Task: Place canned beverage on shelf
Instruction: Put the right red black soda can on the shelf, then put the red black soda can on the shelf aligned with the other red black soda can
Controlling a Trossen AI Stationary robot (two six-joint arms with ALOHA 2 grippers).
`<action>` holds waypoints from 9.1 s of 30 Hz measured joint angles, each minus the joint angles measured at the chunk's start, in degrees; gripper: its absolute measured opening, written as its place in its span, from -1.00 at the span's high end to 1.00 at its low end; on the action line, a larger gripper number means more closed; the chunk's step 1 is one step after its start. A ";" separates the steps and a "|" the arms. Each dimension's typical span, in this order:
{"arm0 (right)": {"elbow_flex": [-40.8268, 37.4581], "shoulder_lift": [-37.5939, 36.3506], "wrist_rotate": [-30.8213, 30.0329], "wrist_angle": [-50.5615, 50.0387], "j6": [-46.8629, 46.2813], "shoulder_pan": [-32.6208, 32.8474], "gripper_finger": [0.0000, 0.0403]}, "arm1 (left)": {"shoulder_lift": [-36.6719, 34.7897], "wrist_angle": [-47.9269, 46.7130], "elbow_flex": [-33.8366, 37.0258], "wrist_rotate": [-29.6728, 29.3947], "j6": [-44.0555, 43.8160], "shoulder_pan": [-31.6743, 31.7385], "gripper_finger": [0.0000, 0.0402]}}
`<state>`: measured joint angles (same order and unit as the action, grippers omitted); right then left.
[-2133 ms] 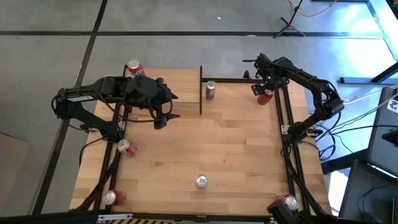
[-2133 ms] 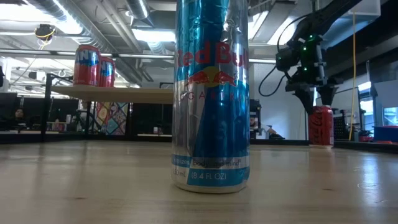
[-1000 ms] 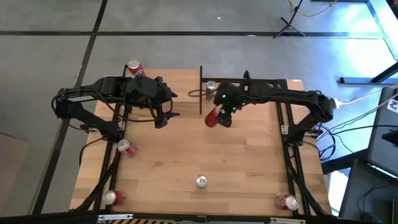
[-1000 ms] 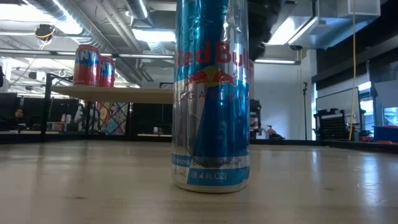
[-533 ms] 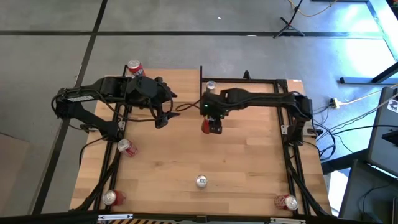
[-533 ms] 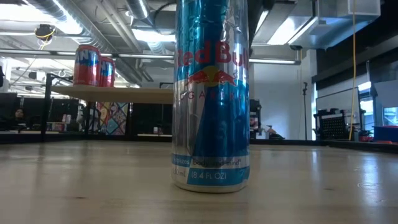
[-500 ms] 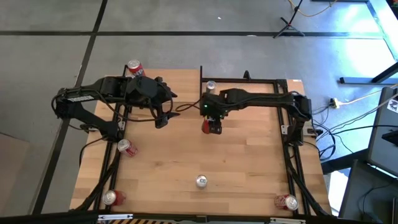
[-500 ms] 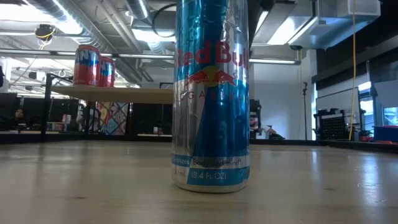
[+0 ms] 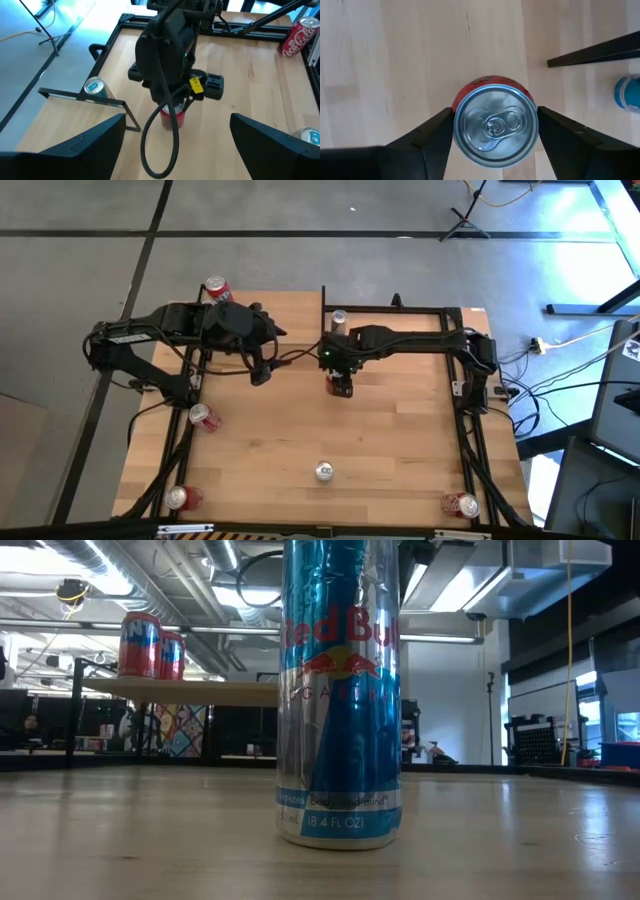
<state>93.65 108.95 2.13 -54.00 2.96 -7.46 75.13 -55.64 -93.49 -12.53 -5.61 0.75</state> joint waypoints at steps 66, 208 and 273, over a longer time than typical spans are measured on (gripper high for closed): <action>-18.43 -49.46 -1.14 -7.66 -4.87 -0.06 -0.41 | 31.26 44.49 20.94 4.55 -5.94 4.88 -0.72; -18.40 -33.79 -10.90 -3.54 -20.92 32.17 -0.41 | 2.25 12.89 8.07 6.44 -40.97 -20.52 -0.65; -18.40 -33.75 -19.63 -2.58 -24.17 33.33 -0.41 | 19.43 -12.87 17.97 25.35 -70.96 -68.76 -0.65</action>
<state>75.24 75.20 -17.50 -56.59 -21.21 25.87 94.56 -68.51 -75.52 12.82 -76.57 -68.01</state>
